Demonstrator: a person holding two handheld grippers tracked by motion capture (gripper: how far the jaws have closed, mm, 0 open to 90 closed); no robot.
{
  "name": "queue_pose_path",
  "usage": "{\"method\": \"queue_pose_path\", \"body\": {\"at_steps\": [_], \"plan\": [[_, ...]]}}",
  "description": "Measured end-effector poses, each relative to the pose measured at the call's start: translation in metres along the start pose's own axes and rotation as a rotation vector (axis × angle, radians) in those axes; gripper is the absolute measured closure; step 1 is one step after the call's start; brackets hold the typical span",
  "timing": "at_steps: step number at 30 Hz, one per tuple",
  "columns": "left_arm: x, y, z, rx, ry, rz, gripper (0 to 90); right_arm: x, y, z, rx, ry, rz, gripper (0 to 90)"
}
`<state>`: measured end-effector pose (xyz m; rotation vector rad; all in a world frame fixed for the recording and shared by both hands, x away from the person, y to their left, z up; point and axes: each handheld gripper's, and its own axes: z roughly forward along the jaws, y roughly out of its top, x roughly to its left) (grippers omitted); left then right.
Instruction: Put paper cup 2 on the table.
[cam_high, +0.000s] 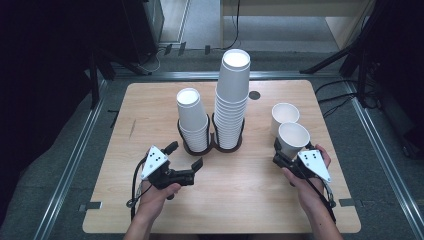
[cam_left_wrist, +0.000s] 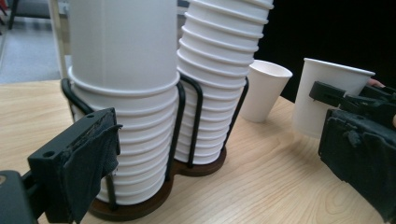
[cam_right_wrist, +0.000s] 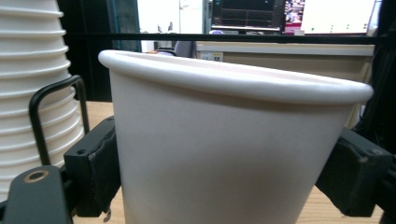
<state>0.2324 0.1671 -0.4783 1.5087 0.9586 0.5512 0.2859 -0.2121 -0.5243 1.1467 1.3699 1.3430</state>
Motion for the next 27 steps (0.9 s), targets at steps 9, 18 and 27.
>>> {"method": "queue_pose_path", "body": {"at_steps": [9, 18, 27], "plan": [[0.019, -0.005, -0.010, 0.013, 0.068, -0.005, 0.0, 0.009, -0.009, 0.006, 0.011, 0.075, -0.030, 13.0], [0.044, -0.016, -0.021, 0.046, 0.160, -0.038, 0.0, 0.014, -0.016, 0.013, 0.041, 0.113, -0.056, 13.0], [0.064, -0.027, -0.032, 0.080, 0.238, -0.052, 0.0, 0.025, -0.020, 0.016, 0.060, 0.180, -0.086, 13.0]]}}
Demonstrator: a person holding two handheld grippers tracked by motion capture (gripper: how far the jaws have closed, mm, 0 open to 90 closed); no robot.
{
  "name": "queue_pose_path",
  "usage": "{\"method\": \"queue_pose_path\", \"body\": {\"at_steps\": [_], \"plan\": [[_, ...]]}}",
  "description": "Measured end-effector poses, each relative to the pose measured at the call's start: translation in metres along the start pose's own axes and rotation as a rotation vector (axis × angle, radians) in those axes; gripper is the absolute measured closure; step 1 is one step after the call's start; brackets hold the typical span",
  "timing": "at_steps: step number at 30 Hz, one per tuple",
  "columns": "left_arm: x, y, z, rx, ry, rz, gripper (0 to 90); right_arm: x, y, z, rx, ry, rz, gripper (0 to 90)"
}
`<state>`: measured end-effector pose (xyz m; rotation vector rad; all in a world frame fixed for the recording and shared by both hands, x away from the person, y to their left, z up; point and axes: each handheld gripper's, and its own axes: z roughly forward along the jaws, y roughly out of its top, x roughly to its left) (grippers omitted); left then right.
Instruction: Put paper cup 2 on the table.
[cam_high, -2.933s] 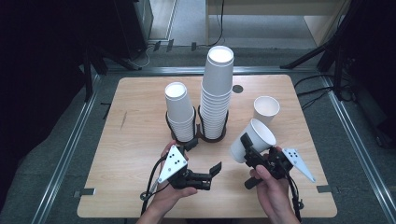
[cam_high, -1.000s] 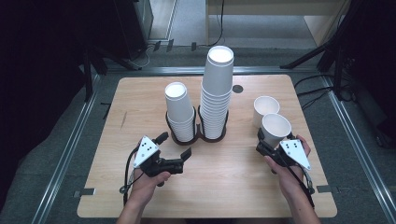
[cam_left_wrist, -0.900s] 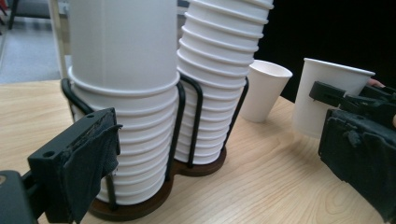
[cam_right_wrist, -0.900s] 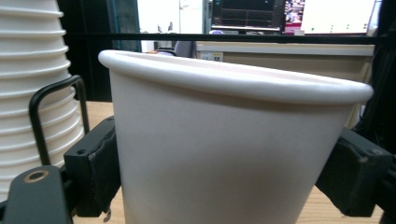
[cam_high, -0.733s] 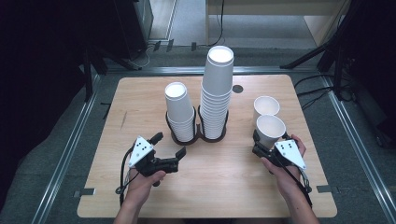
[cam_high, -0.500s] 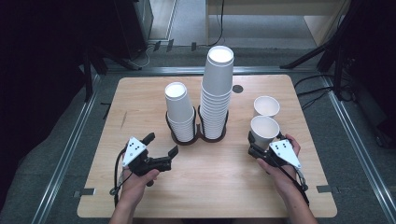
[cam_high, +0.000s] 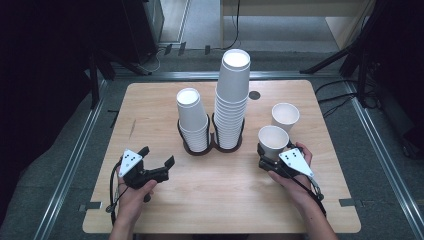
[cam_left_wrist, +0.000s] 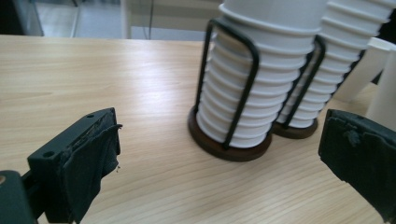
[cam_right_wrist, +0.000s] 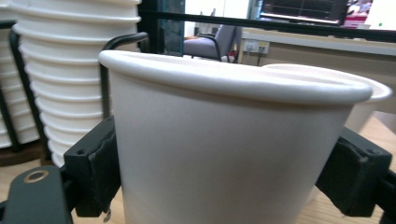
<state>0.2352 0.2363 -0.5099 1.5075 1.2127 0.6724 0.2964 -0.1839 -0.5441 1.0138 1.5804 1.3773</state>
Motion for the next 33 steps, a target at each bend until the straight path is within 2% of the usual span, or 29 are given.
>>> {"method": "queue_pose_path", "body": {"at_steps": [3, 11, 20, 23, 30, 33], "plan": [[0.005, -0.005, -0.002, 0.020, 0.044, 0.020, 0.0, 0.003, -0.002, 0.002, 0.015, 0.014, -0.016, 13.0], [0.012, -0.015, -0.008, 0.042, 0.066, 0.001, 0.0, 0.009, -0.006, 0.004, 0.051, 0.038, -0.034, 12.9], [0.018, -0.022, -0.026, 0.034, 0.071, -0.043, 0.0, 0.010, -0.006, 0.003, 0.069, 0.060, -0.027, 12.8], [0.020, -0.024, -0.030, 0.033, 0.074, -0.048, 0.0, 0.009, -0.006, 0.001, 0.073, 0.066, -0.030, 12.8], [0.022, -0.028, -0.035, 0.033, 0.080, -0.047, 0.0, 0.005, -0.008, -0.002, 0.075, 0.073, 0.020, 12.4], [0.022, -0.028, -0.035, 0.028, 0.077, -0.051, 0.0, 0.005, -0.009, -0.004, 0.076, 0.083, 0.008, 12.3]]}}
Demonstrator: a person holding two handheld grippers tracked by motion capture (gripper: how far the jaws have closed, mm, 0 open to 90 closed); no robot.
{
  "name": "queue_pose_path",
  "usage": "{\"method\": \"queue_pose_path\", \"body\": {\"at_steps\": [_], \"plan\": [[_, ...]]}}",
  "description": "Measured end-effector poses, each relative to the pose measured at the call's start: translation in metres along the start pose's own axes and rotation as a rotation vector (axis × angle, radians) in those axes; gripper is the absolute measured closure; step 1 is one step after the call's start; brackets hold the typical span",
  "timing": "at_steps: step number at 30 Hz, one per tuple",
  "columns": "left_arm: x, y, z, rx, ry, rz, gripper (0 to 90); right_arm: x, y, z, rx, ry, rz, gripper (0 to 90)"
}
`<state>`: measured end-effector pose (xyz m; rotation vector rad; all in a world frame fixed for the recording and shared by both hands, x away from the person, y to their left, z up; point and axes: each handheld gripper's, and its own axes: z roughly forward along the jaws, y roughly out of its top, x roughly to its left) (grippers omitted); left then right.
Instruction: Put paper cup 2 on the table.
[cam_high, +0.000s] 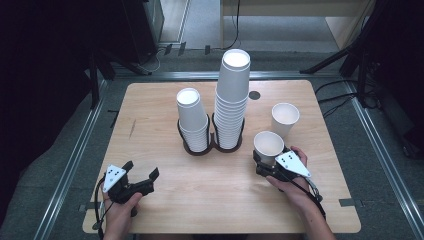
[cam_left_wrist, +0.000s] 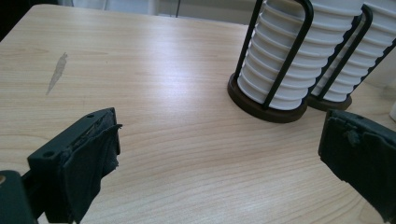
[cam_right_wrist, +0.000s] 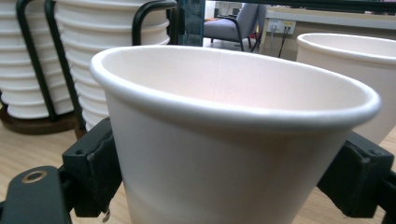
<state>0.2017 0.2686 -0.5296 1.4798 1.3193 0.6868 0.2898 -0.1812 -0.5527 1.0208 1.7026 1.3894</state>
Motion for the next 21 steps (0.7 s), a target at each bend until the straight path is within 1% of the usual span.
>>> {"method": "queue_pose_path", "body": {"at_steps": [2, 4, 6, 7, 11, 14, 17, 21], "plan": [[0.000, 0.000, 0.000, 0.000, 0.001, -0.003, 0.0, 0.001, -0.001, -0.001, 0.016, 0.014, -0.021, 12.3], [0.000, -0.001, 0.001, 0.001, -0.001, -0.002, 0.0, 0.002, -0.001, -0.002, 0.021, 0.014, -0.030, 12.2], [0.000, -0.001, 0.001, 0.004, -0.005, -0.003, 0.0, 0.002, 0.000, -0.001, 0.033, 0.020, -0.012, 11.8], [0.000, -0.001, 0.000, 0.006, -0.005, -0.005, 0.0, 0.001, 0.001, -0.001, 0.046, 0.025, 0.008, 10.6], [0.000, -0.005, -0.005, 0.011, -0.006, 0.008, 0.0, -0.001, 0.003, -0.003, 0.063, 0.054, 0.044, 2.4], [0.001, -0.005, -0.010, 0.004, -0.005, 0.001, 0.0, -0.002, 0.006, -0.005, 0.071, 0.063, 0.053, 0.1], [0.004, -0.006, -0.014, 0.006, 0.000, -0.003, 0.0, -0.003, 0.007, -0.009, 0.076, 0.068, 0.055, 0.0], [0.007, -0.009, -0.020, 0.011, 0.004, -0.007, 0.0, -0.005, 0.008, -0.019, 0.071, 0.075, 0.054, 0.0]]}}
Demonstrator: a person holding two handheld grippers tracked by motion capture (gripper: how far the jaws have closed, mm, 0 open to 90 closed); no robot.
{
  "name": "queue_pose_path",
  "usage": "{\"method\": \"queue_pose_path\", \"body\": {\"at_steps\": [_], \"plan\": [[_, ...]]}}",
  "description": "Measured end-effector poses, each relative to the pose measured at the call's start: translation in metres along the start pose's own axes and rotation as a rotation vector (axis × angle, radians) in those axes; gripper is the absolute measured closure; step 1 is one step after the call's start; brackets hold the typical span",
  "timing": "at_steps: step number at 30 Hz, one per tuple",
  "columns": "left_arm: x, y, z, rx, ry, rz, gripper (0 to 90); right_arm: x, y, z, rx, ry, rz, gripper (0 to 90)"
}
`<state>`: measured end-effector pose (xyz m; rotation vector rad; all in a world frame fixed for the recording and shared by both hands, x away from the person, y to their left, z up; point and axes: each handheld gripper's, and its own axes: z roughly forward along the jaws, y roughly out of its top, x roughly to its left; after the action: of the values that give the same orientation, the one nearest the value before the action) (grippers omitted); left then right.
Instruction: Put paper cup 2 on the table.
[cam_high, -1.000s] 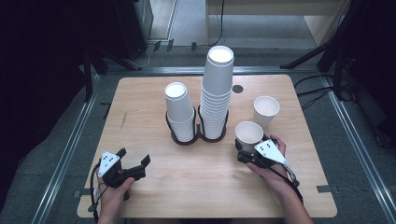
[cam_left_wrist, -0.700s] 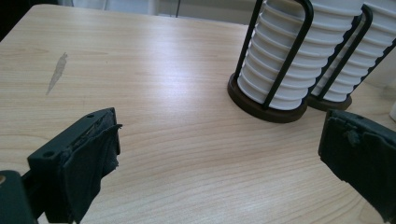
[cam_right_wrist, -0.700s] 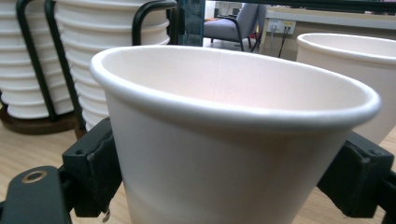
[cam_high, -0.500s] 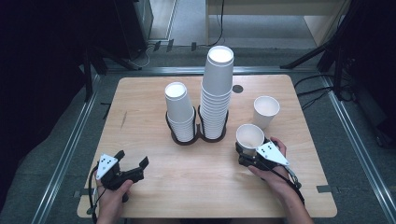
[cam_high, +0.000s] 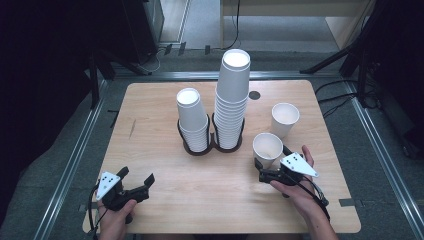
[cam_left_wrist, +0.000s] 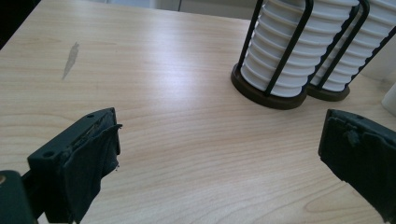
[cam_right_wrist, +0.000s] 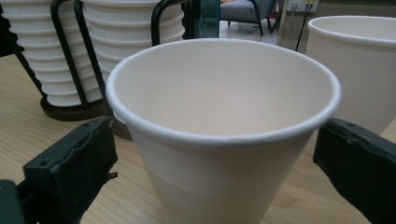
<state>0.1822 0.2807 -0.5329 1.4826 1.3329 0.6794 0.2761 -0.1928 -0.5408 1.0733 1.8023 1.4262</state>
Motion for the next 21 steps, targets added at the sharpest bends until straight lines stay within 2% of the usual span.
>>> {"method": "queue_pose_path", "body": {"at_steps": [6, 11, 15, 19, 21], "plan": [[0.007, -0.002, -0.009, -0.006, 0.002, -0.027, 0.0, -0.003, -0.004, -0.017, -0.005, 0.007, -0.009, 0.0], [0.011, -0.003, -0.011, -0.013, 0.016, -0.041, 0.0, -0.005, -0.006, -0.032, -0.007, -0.009, -0.022, 0.0], [0.010, -0.004, -0.012, -0.005, 0.021, -0.032, 0.0, -0.008, -0.008, -0.045, -0.010, -0.024, -0.037, 0.0], [0.009, -0.008, -0.018, 0.015, 0.031, 0.004, 0.0, -0.012, -0.011, -0.059, -0.013, -0.036, -0.038, 0.0], [0.011, -0.010, -0.022, 0.016, 0.035, 0.007, 0.0, -0.017, -0.012, -0.065, -0.019, -0.051, -0.038, 0.0]]}}
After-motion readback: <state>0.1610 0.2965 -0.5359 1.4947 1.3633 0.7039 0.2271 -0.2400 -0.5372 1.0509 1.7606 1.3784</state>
